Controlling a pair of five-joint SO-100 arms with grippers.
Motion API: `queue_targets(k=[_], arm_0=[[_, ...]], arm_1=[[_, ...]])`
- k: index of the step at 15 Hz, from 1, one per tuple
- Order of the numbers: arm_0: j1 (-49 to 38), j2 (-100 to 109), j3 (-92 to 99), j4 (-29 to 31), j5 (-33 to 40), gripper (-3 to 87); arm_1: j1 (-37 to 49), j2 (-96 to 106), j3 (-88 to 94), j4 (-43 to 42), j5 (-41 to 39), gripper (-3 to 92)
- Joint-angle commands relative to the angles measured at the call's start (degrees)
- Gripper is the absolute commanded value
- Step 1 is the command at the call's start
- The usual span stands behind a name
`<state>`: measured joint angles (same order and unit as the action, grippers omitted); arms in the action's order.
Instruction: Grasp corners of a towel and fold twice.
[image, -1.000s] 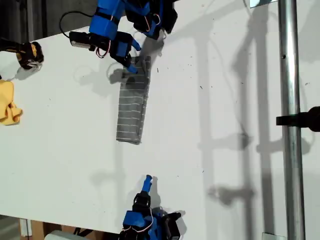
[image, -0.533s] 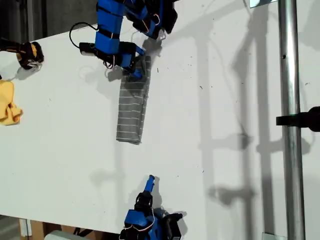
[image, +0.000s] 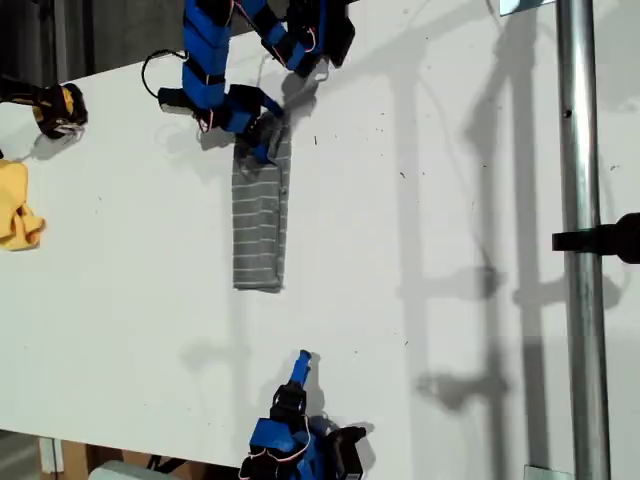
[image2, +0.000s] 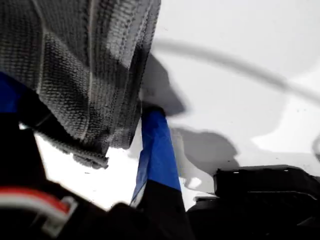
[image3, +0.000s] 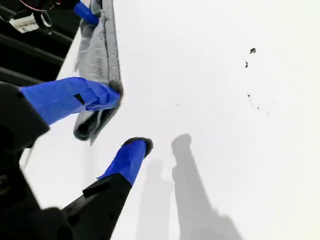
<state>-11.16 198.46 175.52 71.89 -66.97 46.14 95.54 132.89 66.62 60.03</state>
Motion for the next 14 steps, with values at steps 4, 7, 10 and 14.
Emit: queue_targets(k=[4,7,10,14], arm_0=[[0.0,0.4,-0.1,0.7,-1.8,17.2],[-0.5,0.4,-0.1,0.7,-1.4,17.1],[-0.9,0.4,-0.1,0.7,-1.1,17.1],[-1.1,0.4,-0.1,0.6,-0.4,17.3]], arm_1=[[-6.2,3.9,-3.0,-6.2,2.3,1.5],[-7.7,6.7,-3.0,-2.6,3.3,0.0],[-11.6,19.0,0.0,5.3,7.7,0.0],[-17.1,41.1,1.0,20.7,16.0,0.0]])
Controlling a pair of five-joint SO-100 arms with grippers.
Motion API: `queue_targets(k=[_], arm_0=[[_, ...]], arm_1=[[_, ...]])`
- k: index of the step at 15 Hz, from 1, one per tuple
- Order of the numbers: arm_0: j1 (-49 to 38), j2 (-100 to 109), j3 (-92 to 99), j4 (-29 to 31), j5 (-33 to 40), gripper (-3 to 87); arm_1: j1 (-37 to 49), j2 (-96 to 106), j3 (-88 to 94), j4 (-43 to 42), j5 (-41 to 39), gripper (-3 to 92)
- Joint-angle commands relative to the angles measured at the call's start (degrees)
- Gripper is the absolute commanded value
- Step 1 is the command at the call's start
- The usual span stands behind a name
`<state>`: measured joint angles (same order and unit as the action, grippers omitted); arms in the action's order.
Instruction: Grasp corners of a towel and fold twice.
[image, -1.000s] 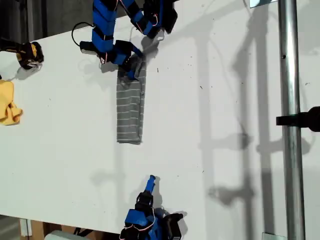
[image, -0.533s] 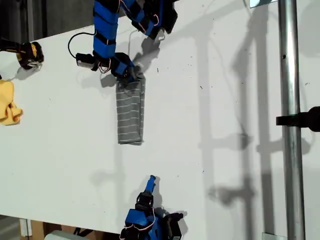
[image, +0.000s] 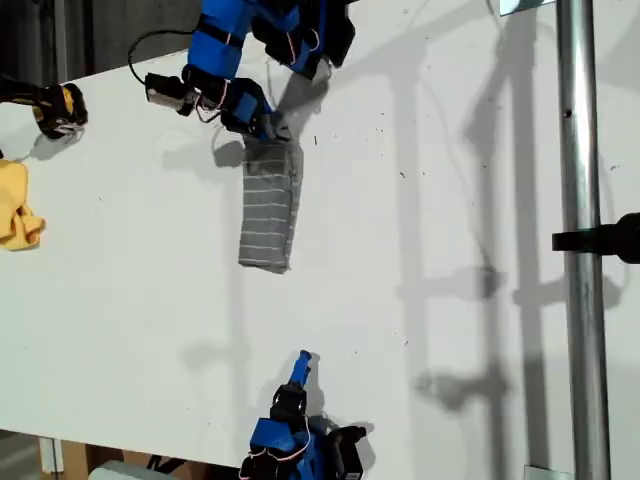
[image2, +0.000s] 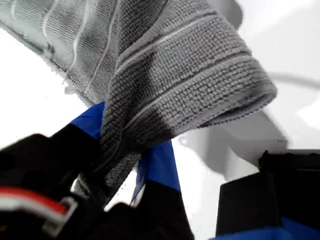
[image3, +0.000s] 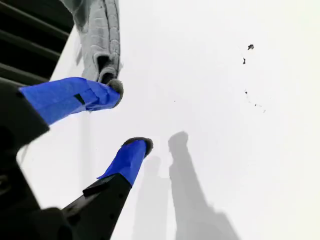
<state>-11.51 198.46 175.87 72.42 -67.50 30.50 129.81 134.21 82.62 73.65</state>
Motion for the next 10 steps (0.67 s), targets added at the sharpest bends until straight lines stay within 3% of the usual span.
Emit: queue_targets(k=[1,3,6,10], arm_0=[[-0.8,0.4,-0.4,0.1,0.4,17.4],[-0.9,0.4,-0.4,0.0,0.4,17.5],[-0.9,0.4,-0.4,0.0,0.4,17.5],[-1.0,0.4,-0.3,0.0,0.4,17.5]], arm_1=[[-2.7,11.3,1.0,6.4,4.0,0.0],[-5.9,13.3,1.9,3.2,5.3,0.0],[-6.1,9.8,-6.8,-4.7,0.7,0.0],[-8.0,-13.4,-29.4,-12.2,-6.0,0.0]])
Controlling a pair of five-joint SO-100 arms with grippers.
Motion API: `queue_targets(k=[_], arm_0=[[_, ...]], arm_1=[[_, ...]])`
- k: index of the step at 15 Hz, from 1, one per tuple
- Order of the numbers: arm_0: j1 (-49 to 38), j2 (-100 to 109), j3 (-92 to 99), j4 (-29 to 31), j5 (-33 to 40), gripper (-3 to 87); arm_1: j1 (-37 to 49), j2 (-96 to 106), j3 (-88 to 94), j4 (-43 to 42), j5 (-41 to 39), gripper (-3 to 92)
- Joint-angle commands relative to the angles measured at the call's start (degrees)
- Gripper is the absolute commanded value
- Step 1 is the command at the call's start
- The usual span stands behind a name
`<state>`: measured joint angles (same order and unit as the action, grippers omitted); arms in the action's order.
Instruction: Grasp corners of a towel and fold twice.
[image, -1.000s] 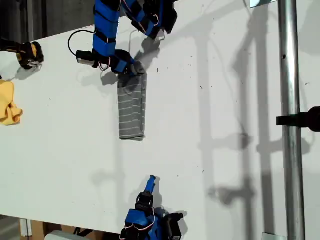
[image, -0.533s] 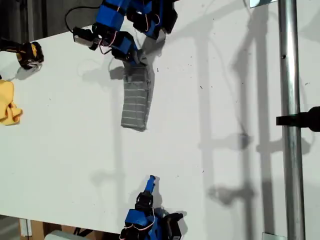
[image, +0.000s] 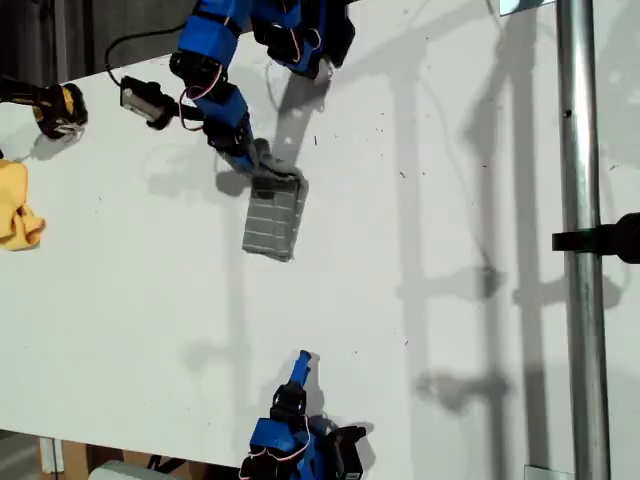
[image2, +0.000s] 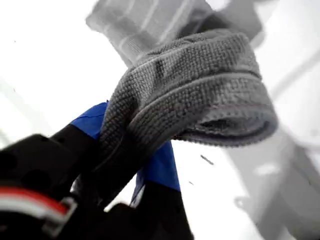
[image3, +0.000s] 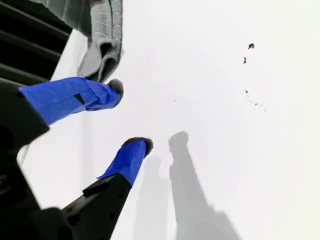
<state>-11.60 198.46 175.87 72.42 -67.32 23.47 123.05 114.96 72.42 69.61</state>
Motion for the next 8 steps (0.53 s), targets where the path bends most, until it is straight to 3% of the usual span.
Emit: queue_targets(k=[1,8], arm_0=[[-0.7,0.4,-0.3,0.0,0.0,17.5],[-0.5,0.4,-0.2,0.2,-0.4,17.7]], arm_1=[[-1.8,-13.3,-16.3,-2.7,-2.9,0.0],[-6.8,-42.5,-31.3,-16.1,-4.2,0.0]])
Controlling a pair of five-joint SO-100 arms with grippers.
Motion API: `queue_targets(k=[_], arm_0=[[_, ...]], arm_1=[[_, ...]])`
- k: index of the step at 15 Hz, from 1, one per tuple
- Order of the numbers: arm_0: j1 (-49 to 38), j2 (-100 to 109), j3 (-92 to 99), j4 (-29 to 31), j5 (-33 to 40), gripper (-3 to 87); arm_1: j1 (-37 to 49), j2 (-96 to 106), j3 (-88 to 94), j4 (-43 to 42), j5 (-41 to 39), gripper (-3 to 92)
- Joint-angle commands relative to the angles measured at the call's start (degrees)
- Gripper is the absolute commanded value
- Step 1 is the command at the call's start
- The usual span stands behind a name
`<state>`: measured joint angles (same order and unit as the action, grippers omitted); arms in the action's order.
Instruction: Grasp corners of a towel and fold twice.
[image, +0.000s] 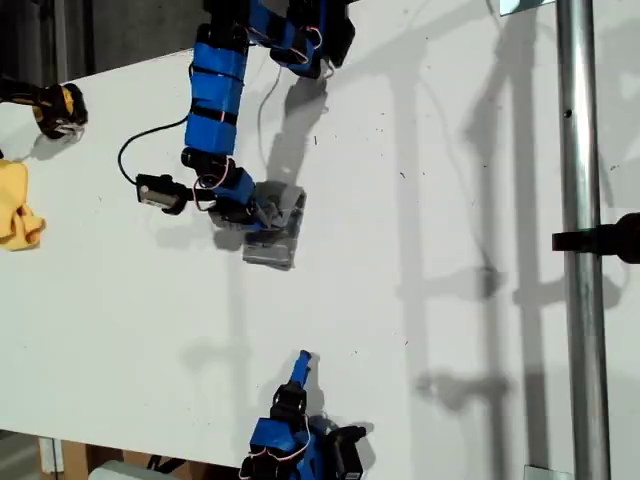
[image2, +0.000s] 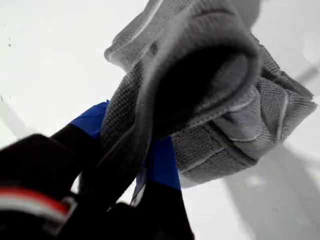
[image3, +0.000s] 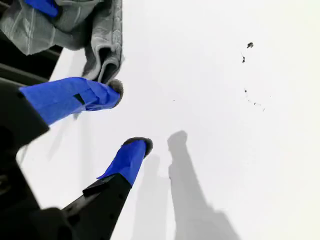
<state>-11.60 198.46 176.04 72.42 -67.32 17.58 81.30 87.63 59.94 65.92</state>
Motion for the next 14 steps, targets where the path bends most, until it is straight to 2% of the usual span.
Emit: queue_targets(k=[1,2,3,5,6,9,14], arm_0=[[-0.5,0.4,-0.3,0.2,-0.4,17.7],[-0.6,0.4,-0.3,0.2,-0.4,17.7],[-0.6,0.4,-0.3,0.1,-0.4,17.7],[-0.5,0.4,-0.2,0.1,-0.5,17.7],[-0.5,0.4,-0.2,0.1,-0.5,17.7],[-0.5,0.4,-0.2,0.1,-0.6,17.7],[-0.5,0.4,-0.1,0.0,-0.8,17.7]], arm_1=[[-1.1,-3.3,-4.2,-6.3,-0.5,0.0],[-0.9,-6.5,-4.9,-8.5,-0.4,0.0],[-0.6,-10.6,-7.4,-8.5,-0.1,4.5],[0.0,-17.6,-12.6,-9.0,-0.2,30.8],[0.1,-19.2,-14.8,-9.1,-0.4,32.3],[1.1,-16.5,-20.0,-8.1,-2.5,21.2],[3.7,-1.1,-24.4,5.4,-4.9,21.1]])
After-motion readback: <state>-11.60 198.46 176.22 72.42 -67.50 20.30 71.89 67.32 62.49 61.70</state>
